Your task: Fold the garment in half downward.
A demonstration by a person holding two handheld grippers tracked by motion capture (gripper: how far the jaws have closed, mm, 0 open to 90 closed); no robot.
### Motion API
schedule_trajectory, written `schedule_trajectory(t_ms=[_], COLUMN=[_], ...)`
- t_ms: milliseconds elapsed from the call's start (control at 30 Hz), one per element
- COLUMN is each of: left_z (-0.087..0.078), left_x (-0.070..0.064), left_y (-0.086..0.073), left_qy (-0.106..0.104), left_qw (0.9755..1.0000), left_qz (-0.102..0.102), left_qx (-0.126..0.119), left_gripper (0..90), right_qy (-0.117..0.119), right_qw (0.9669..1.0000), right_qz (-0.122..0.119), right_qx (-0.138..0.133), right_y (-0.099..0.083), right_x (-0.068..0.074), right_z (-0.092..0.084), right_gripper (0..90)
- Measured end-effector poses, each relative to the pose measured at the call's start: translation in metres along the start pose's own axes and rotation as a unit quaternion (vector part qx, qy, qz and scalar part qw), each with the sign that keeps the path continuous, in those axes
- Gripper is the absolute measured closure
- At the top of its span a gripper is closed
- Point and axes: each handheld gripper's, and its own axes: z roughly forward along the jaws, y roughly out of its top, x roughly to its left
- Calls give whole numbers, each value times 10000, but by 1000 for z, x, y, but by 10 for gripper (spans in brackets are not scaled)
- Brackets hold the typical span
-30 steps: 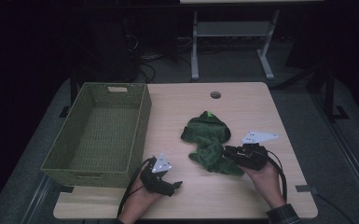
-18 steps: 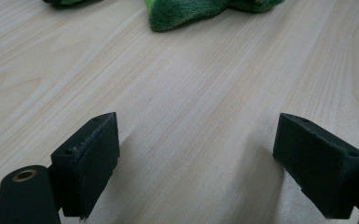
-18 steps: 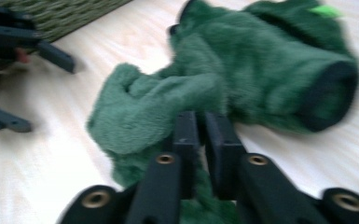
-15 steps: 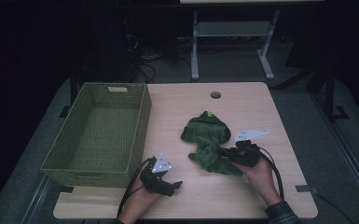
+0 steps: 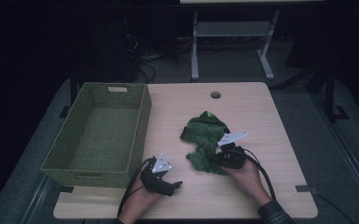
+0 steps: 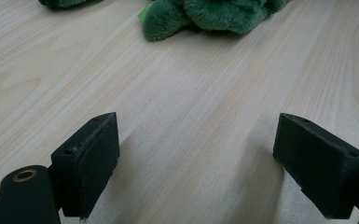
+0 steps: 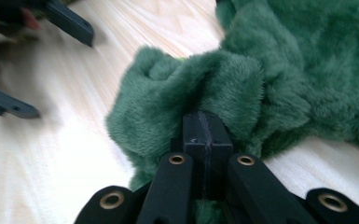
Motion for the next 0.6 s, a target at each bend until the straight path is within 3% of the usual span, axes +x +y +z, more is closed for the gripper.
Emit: schedule_trajectory(t_ms=[300,400,467,600], left_z=[0,0,0,0], left_x=[0,0,0,0], left_y=[0,0,0,0], left_qy=[-4,-4,0,4], left_qw=[10000,10000,10000,10000], left_qz=[-9,-7,-2,7], left_qx=[-3,1,-9,-11], left_gripper=[137,136,137,137], right_qy=[-99,-89,-100,-238], right_qw=[9999,9999,9996,9989], right_qz=[20,-44,-108,-152], right_qx=[116,-67,-240,-367], right_y=[-3,-1,0,-2], right_x=[-2,0,1,4], right_z=[5,-4,-14,-30], right_gripper=[900,895,811,758])
